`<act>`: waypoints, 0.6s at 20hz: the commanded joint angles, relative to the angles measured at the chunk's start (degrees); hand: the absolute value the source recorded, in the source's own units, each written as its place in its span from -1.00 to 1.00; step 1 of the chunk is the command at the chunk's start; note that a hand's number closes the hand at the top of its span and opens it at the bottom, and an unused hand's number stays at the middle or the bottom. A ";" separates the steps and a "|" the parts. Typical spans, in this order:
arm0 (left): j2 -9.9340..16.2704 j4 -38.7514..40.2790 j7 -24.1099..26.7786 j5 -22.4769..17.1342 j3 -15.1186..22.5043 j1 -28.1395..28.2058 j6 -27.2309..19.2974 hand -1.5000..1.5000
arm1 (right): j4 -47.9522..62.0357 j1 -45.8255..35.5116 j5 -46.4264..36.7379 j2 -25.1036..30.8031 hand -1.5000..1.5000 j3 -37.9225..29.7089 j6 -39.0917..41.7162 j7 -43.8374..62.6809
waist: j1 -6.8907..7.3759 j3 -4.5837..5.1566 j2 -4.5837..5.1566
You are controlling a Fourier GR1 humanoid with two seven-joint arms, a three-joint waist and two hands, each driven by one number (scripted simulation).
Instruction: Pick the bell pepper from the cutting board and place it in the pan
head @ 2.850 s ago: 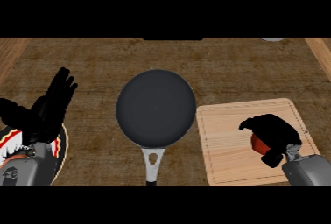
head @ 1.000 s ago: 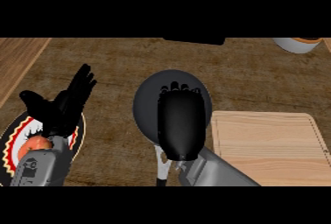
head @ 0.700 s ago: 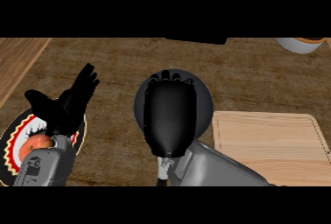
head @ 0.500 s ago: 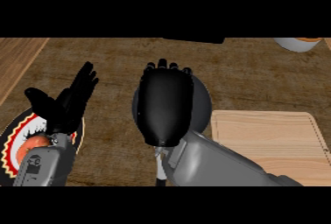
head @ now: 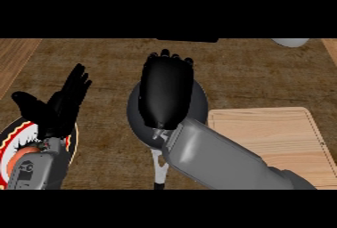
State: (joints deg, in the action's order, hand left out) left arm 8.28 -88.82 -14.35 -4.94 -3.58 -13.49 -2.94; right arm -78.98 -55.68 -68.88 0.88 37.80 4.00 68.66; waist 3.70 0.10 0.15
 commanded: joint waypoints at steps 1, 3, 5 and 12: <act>0.86 1.38 0.97 -1.43 -1.42 1.25 1.54 0.00 | 6.16 -0.07 -0.45 -0.83 1.00 0.10 -9.88 8.92 | -1.02 -0.02 0.32; -0.05 -0.04 1.77 0.14 -0.40 1.71 0.19 0.00 | 7.07 0.21 2.12 -0.83 1.00 0.32 -11.12 7.51 | -1.34 -0.05 0.16; -0.82 -2.36 -0.92 0.95 0.37 0.79 -1.72 0.00 | 8.57 5.60 1.46 -0.84 1.00 0.81 -16.27 2.54 | -1.94 -0.12 0.13; -0.35 -1.92 1.15 -0.37 -0.60 2.53 0.14 0.00 | 24.57 4.73 5.57 -0.85 1.00 -3.25 -29.19 -8.05 | -1.30 -0.09 0.46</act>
State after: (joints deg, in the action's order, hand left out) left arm 8.59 -89.87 -14.77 -5.34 -4.63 -12.59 -3.11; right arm -62.77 -50.91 -64.80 0.45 36.65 -14.93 60.03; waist 2.22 0.01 0.46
